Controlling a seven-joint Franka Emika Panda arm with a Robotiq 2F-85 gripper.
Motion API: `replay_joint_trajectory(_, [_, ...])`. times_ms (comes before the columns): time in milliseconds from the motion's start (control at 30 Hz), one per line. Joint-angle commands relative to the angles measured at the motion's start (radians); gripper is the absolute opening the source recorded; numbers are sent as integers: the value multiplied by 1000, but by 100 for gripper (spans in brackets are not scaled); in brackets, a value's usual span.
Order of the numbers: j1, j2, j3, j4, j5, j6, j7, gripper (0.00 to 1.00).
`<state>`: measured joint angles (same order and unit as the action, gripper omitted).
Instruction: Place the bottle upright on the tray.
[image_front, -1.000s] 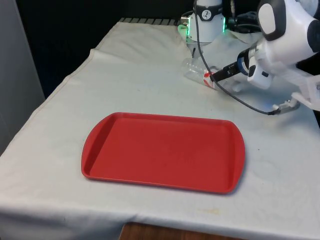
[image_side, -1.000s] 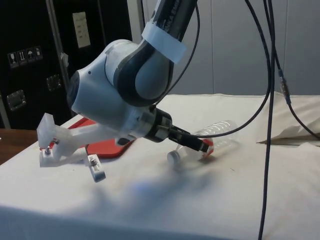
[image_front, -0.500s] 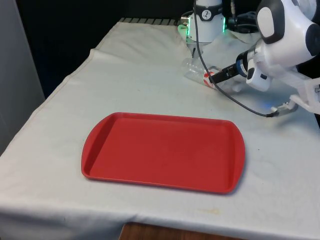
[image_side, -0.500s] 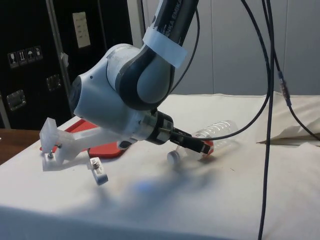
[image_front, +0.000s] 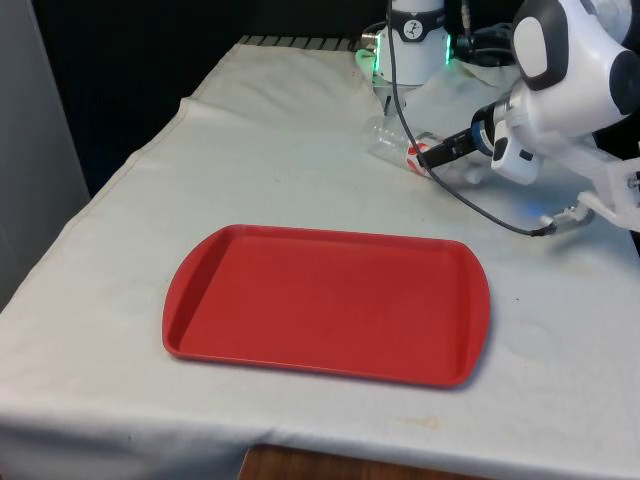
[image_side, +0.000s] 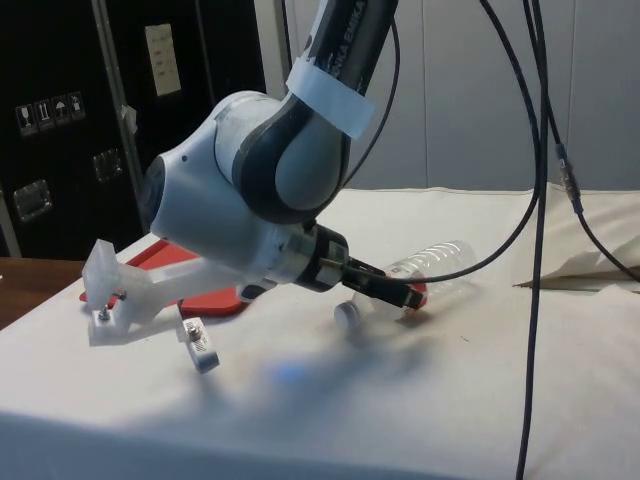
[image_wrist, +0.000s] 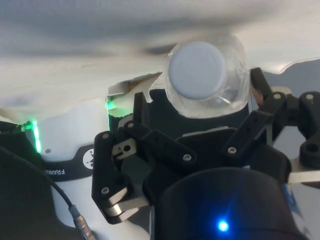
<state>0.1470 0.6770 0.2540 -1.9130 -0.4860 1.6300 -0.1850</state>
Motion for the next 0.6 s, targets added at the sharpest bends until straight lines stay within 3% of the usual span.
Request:
replay_joint_trajectory(0, [-1,2,-2,1,-3,6,0,100])
replay_joint_trajectory(567, [-6,21,-9,1,-7,16,5,98])
